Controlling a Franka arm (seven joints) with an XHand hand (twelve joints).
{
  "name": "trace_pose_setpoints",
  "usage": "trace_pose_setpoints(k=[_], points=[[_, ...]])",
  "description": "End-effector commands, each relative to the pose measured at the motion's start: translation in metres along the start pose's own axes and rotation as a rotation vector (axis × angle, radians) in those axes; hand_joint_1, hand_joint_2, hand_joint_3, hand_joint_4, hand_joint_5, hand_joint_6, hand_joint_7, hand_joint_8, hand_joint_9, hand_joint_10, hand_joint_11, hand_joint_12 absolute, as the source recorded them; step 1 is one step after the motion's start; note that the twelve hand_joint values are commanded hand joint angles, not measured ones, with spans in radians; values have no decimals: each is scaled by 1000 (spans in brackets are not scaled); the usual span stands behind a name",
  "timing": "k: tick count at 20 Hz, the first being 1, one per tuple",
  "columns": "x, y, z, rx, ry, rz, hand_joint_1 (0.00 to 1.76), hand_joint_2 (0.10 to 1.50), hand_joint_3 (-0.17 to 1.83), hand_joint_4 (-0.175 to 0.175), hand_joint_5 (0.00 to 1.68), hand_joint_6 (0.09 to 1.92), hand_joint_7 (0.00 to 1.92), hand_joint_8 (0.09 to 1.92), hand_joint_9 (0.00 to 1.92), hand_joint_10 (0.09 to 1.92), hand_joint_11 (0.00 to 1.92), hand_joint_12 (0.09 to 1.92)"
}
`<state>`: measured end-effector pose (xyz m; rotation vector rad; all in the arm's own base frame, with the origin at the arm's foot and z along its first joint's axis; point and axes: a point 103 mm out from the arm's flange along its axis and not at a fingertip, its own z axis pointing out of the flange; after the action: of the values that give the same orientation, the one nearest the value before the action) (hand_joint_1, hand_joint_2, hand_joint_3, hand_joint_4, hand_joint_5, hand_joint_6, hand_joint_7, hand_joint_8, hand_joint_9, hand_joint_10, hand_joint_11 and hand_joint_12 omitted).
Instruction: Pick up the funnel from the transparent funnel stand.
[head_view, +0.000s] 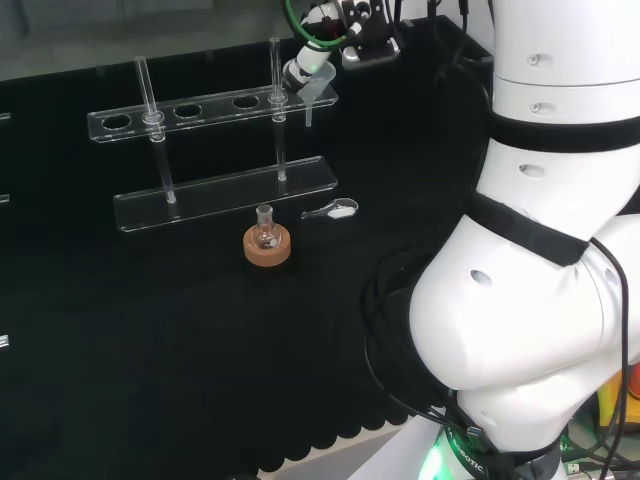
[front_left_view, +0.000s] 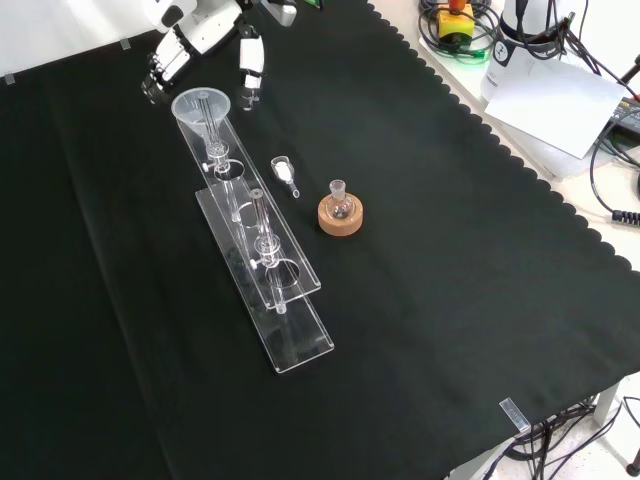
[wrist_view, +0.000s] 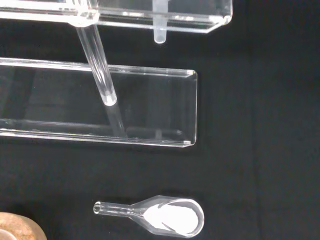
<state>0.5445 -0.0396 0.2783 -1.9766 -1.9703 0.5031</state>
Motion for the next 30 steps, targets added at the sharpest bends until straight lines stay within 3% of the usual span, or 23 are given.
trace_pose_setpoints(k=[1,22,30], points=[[-7,8,3,6,4,1,580,777,148,-51,0,87,0,130,0,783,241,1566],[-2,20,6,27,-8,-26,606,762,179,-56,0,87,0,252,2,936,315,1544],[-6,26,11,49,-1,-10,605,757,193,-57,3,87,0,295,23,955,324,1539]])
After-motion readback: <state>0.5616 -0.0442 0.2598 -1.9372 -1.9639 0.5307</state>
